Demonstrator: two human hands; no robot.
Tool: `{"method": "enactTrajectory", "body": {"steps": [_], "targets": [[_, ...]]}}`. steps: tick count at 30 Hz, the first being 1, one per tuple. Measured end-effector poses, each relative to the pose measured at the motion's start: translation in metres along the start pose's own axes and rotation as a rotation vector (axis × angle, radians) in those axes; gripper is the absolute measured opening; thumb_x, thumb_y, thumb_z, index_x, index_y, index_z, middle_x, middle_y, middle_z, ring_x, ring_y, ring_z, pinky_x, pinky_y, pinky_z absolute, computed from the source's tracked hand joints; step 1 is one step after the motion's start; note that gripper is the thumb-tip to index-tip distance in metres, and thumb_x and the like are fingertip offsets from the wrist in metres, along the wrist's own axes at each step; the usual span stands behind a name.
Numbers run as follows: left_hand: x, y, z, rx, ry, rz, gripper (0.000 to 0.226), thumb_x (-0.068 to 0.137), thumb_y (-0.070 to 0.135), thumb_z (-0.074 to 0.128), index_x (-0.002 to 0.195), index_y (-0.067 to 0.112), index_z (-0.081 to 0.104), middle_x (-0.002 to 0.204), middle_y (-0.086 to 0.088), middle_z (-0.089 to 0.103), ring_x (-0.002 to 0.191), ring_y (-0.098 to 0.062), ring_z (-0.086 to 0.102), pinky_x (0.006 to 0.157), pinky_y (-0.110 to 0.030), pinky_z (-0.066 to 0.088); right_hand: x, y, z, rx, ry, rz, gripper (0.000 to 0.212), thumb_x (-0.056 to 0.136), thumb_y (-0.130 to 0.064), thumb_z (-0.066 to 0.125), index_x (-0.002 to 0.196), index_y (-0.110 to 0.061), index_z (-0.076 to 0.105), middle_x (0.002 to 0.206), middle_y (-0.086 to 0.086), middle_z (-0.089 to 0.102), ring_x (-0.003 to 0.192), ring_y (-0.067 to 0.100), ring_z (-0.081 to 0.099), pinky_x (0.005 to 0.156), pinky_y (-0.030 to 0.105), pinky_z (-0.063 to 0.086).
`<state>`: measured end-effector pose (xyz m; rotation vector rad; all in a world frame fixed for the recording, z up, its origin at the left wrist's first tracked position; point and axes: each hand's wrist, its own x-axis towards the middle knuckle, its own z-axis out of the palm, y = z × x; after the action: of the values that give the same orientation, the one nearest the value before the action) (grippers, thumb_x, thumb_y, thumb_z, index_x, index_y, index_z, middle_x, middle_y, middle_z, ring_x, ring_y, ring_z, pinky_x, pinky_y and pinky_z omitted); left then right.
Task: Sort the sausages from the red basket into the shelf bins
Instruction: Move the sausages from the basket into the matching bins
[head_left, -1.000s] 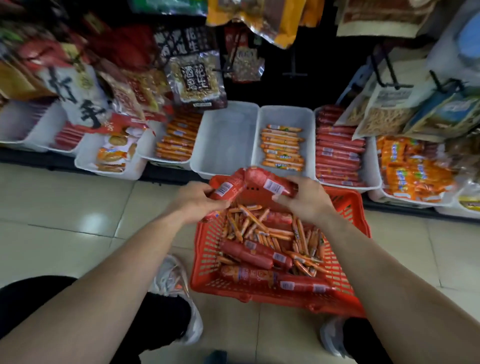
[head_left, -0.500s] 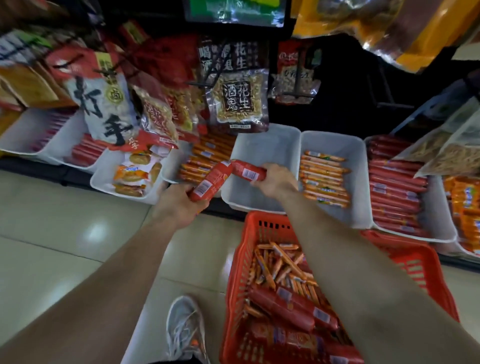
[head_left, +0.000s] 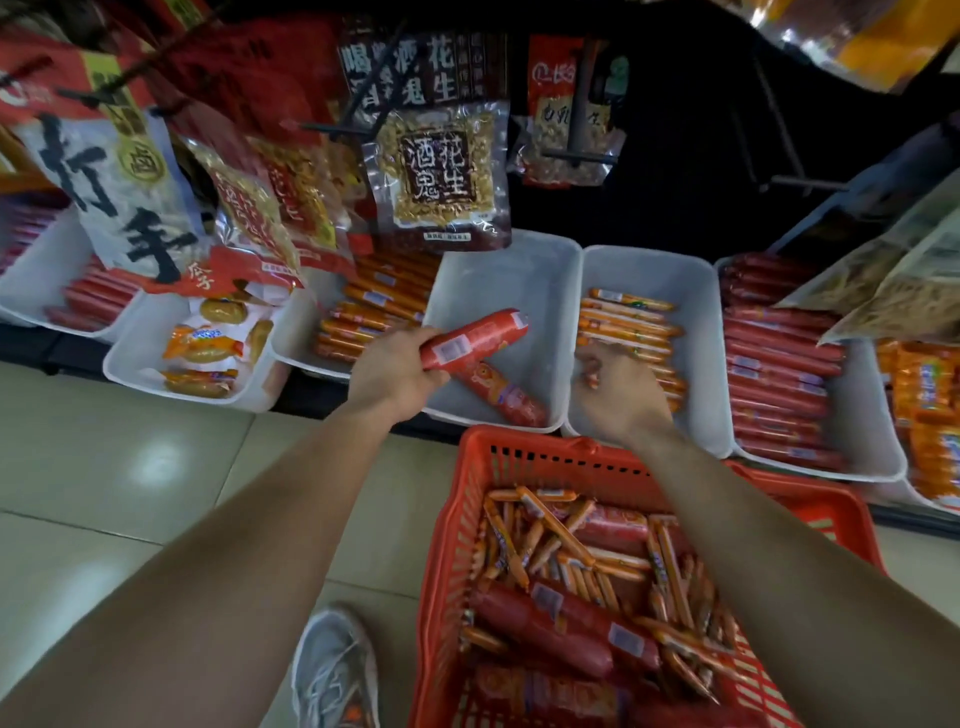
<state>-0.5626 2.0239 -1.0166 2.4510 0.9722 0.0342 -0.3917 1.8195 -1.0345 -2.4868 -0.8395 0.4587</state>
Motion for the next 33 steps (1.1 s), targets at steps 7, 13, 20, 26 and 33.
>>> {"method": "enactTrajectory", "body": {"steps": [7,13,20,26,33], "targets": [[0.033,0.023,0.042,0.009,-0.108,0.105,0.058,0.081,0.017,0.079,0.135,0.017,0.057,0.127,-0.005,0.06,0.118,-0.024,0.057,0.103,-0.034,0.042,-0.017,0.031,-0.008,-0.004,-0.079,0.014,0.034,0.089,-0.027,0.059,0.123,-0.024,0.063,0.121,0.003,0.063,0.107,0.026,0.062,0.089,0.043,0.053],[0.073,0.022,0.039,0.105,-0.061,0.178,0.055,0.083,0.014,0.076,0.135,0.019,0.057,0.126,-0.005,0.06,0.119,-0.025,0.056,0.105,-0.039,0.044,-0.013,0.032,-0.008,-0.009,-0.106,0.006,0.037,0.089,-0.025,0.06,0.125,-0.024,0.062,0.123,0.002,0.062,0.106,0.024,0.062,0.091,0.042,0.052],[0.053,0.036,0.037,-0.019,0.106,0.095,0.063,0.091,0.019,0.07,0.148,0.017,0.044,0.146,-0.009,0.051,0.134,-0.027,0.048,0.11,-0.04,0.042,-0.023,0.031,-0.009,-0.001,-0.113,0.013,0.037,0.09,-0.023,0.06,0.127,-0.023,0.062,0.122,-0.001,0.062,0.11,0.021,0.06,0.091,0.038,0.051],[-0.05,0.038,0.046,-0.223,0.077,0.055,0.026,0.09,0.023,0.066,0.116,0.022,0.064,0.117,0.006,0.064,0.104,-0.012,0.062,0.087,-0.03,0.051,-0.059,0.036,-0.014,0.07,-0.081,0.044,0.034,0.09,-0.02,0.062,0.123,-0.018,0.064,0.117,0.001,0.062,0.105,0.02,0.062,0.09,0.036,0.052],[-0.139,0.069,0.071,-0.301,0.101,-0.02,0.018,0.082,0.016,0.071,0.1,0.019,0.069,0.1,0.004,0.067,0.093,-0.018,0.065,0.085,-0.034,0.053,-0.134,0.057,-0.041,0.099,0.025,0.052,0.027,0.085,-0.016,0.064,0.111,-0.015,0.069,0.106,0.005,0.066,0.098,0.024,0.065,0.088,0.034,0.051]]}}
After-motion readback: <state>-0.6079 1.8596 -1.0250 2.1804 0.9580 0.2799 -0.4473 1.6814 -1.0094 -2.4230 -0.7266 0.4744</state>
